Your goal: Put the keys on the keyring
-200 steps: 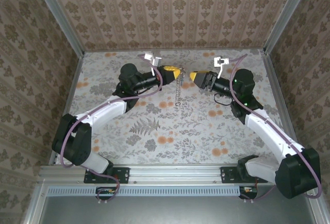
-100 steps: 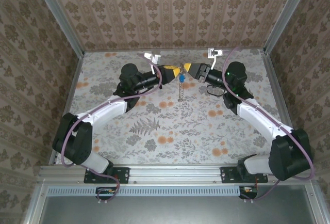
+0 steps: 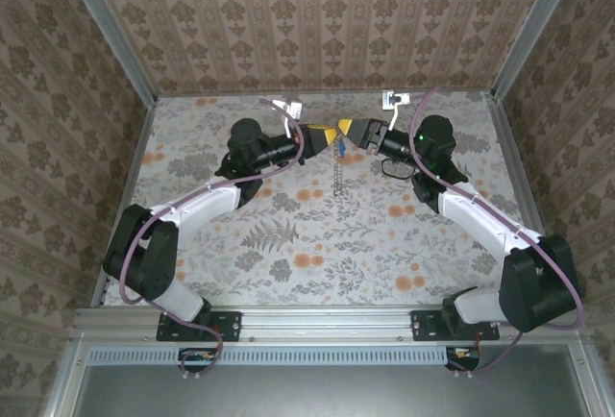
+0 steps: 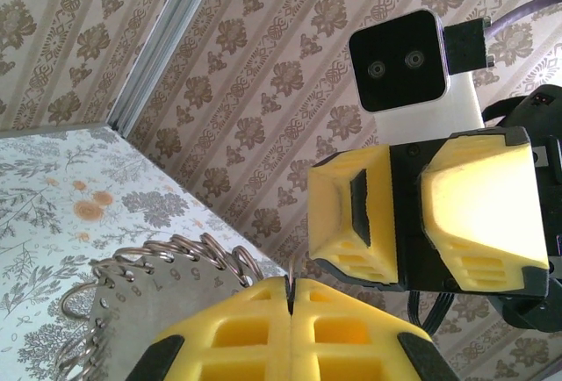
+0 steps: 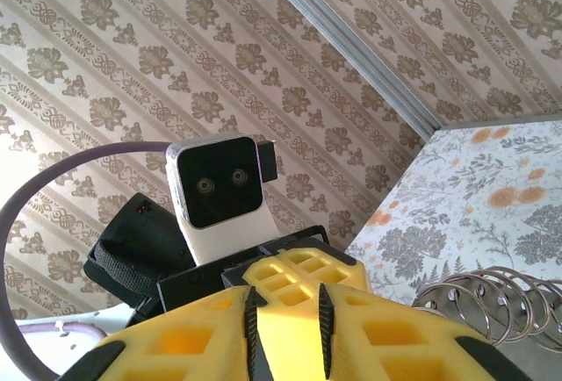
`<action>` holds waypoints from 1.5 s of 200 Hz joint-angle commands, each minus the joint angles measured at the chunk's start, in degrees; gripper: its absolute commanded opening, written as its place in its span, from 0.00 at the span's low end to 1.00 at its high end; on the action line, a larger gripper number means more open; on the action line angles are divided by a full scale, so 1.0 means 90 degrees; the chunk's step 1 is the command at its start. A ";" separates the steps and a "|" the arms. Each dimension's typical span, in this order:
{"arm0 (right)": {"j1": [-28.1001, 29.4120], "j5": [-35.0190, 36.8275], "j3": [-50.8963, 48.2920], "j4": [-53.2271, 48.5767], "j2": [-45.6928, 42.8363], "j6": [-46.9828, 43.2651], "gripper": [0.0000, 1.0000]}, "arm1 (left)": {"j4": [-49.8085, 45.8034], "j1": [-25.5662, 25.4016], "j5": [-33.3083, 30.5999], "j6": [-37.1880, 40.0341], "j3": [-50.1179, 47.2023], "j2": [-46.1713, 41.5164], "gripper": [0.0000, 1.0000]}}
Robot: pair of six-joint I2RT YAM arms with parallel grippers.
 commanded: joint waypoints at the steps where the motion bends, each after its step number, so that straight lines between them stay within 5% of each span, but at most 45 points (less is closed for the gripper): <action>1: 0.0017 0.0053 -0.0037 0.0104 0.0038 -0.0172 0.30 | 0.0357 0.0019 0.0000 -0.0120 0.0213 -0.0062 0.00; 234: -0.0056 -0.0224 -0.0280 0.0140 0.0395 -0.0234 0.29 | 0.0579 0.0024 -0.0003 -0.0234 0.0167 -0.0037 0.00; 300: -0.0053 -0.0262 -0.0329 0.0199 0.0340 -0.0204 0.16 | 0.0587 0.0026 -0.0023 -0.0238 0.0149 -0.0003 0.00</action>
